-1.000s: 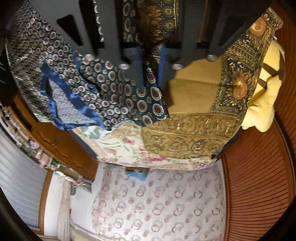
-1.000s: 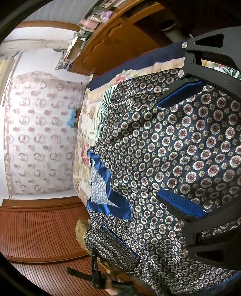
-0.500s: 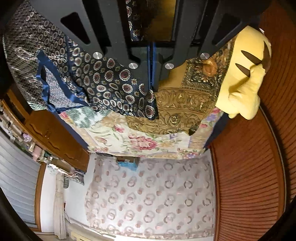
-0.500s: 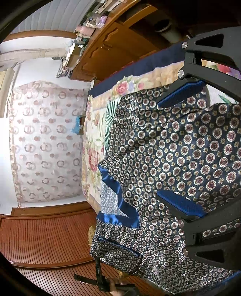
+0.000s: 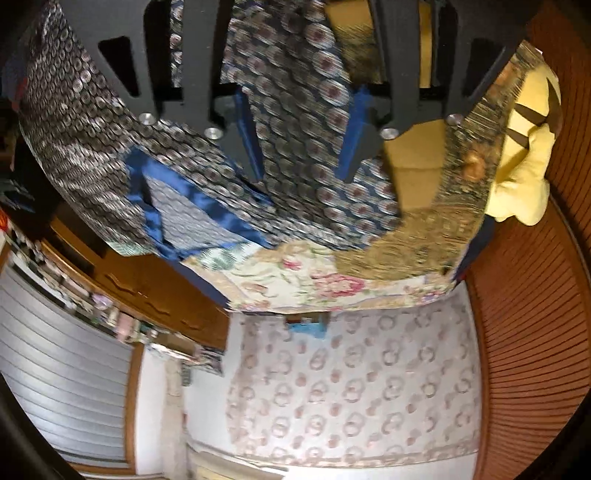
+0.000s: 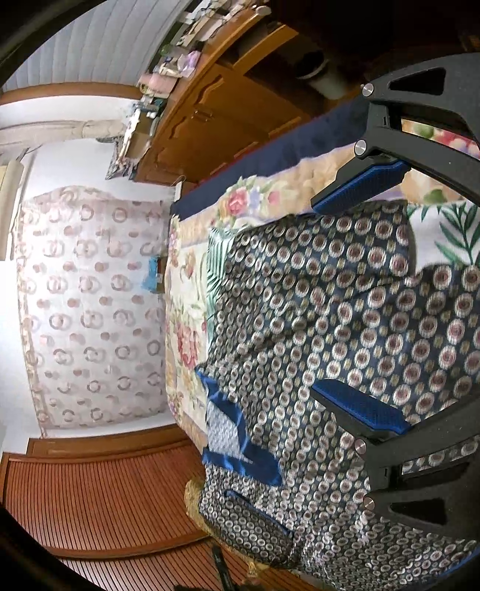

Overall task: Fold small clothes
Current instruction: 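Grasp the shirt's other side edge with the right gripper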

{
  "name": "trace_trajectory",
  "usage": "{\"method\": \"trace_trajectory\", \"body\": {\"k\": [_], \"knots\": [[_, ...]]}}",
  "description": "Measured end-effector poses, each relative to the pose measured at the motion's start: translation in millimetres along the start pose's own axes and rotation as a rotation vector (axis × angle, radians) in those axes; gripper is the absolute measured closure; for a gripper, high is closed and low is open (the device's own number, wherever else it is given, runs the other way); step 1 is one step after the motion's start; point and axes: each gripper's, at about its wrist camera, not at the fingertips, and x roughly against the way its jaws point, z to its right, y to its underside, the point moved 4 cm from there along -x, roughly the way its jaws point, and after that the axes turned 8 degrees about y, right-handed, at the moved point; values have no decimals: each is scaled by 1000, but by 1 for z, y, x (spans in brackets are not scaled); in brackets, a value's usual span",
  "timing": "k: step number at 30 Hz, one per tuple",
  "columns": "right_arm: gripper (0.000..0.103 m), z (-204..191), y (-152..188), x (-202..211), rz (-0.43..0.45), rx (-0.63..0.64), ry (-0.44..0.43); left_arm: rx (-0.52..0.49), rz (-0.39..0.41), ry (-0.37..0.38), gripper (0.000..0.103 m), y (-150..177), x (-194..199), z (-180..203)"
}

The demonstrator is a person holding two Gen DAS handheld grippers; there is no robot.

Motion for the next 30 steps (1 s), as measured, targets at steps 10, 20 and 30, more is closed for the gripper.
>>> {"method": "trace_trajectory", "body": {"k": [10, 20, 30], "knots": [[28, 28, 10, -28, -118, -58, -21, -18, -132, 56, 28, 42, -31, 49], [53, 42, 13, -42, -187, -81, -51, -33, -245, 45, 28, 67, -62, 64], [64, 44, 19, -50, -199, -71, -56, -97, -263, 37, 17, 73, -72, 74]]}}
